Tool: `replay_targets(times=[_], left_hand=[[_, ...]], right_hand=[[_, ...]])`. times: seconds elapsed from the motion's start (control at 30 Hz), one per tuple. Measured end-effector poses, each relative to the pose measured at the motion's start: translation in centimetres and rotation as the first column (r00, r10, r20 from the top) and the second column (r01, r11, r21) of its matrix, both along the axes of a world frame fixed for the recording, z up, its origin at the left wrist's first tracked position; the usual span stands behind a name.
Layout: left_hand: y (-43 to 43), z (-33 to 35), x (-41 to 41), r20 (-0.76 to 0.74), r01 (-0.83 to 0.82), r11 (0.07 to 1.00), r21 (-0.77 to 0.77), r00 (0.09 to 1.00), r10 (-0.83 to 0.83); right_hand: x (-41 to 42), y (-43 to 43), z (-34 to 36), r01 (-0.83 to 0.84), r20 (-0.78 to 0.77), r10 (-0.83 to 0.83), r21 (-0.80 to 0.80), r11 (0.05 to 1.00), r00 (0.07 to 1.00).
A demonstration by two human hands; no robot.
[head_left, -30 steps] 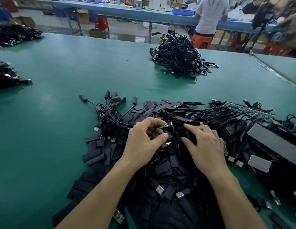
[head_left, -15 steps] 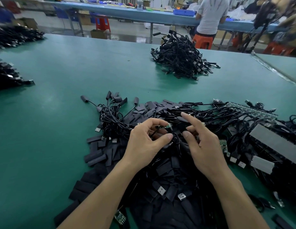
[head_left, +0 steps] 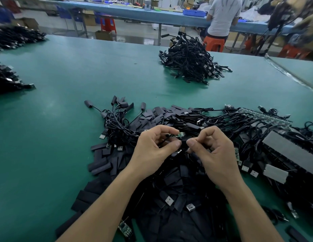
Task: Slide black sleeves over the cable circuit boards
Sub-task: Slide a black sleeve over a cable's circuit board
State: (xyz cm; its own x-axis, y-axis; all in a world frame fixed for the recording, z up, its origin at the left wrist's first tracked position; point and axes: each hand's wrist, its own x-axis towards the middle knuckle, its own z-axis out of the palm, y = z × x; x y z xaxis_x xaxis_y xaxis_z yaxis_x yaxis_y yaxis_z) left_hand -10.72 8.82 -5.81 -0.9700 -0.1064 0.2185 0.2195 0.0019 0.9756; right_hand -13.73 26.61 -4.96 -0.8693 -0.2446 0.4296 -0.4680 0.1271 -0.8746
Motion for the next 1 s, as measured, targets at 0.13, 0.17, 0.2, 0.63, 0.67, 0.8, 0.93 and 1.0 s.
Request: replay_targets(times=[0.13, 0.17, 0.2, 0.63, 0.67, 0.8, 0.93, 1.0], left_hand=[[-0.14, -0.04, -0.07, -0.010, 0.010, 1.000, 0.009, 1.000, -0.010], [-0.16, -0.06, -0.09, -0.007, 0.014, 1.000, 0.007, 1.000, -0.014], [-0.14, -0.08, -0.11, -0.003, 0.019, 1.000, 0.006, 1.000, -0.019], [-0.21, -0.44, -0.38, 0.030, 0.005, 0.998, 0.063, 1.000, -0.007], [-0.21, -0.46, -0.38, 0.035, 0.017, 0.998, 0.063, 0.999, -0.020], [-0.18, -0.50, -0.35, 0.039, 0.046, 0.997, 0.067, 0.998, -0.049], [-0.27, -0.59, -0.44, 0.040, 0.046, 0.997, 0.064, 0.998, -0.049], [-0.29, -0.63, -0.43, 0.042, 0.049, 0.997, 0.066, 0.998, -0.052]], right_hand=[[0.19, -0.24, 0.10, -0.023, -0.033, 0.026, 0.086, 0.996, 0.999], [0.25, -0.24, 0.12, -0.028, -0.051, 0.033, 0.110, 0.994, 0.998], [0.27, -0.20, 0.13, -0.027, -0.064, 0.036, 0.131, 0.991, 0.997], [0.03, -0.37, 0.04, 0.105, -0.222, -0.039, 0.297, 0.949, 0.974], [0.01, -0.37, 0.02, 0.104, -0.226, -0.038, 0.289, 0.952, 0.973], [-0.03, -0.44, -0.13, 0.090, -0.224, -0.029, 0.267, 0.959, 0.974], [-0.03, -0.44, -0.21, 0.095, -0.224, -0.033, 0.269, 0.959, 0.974], [0.02, -0.45, -0.18, 0.096, -0.211, -0.036, 0.280, 0.955, 0.977]])
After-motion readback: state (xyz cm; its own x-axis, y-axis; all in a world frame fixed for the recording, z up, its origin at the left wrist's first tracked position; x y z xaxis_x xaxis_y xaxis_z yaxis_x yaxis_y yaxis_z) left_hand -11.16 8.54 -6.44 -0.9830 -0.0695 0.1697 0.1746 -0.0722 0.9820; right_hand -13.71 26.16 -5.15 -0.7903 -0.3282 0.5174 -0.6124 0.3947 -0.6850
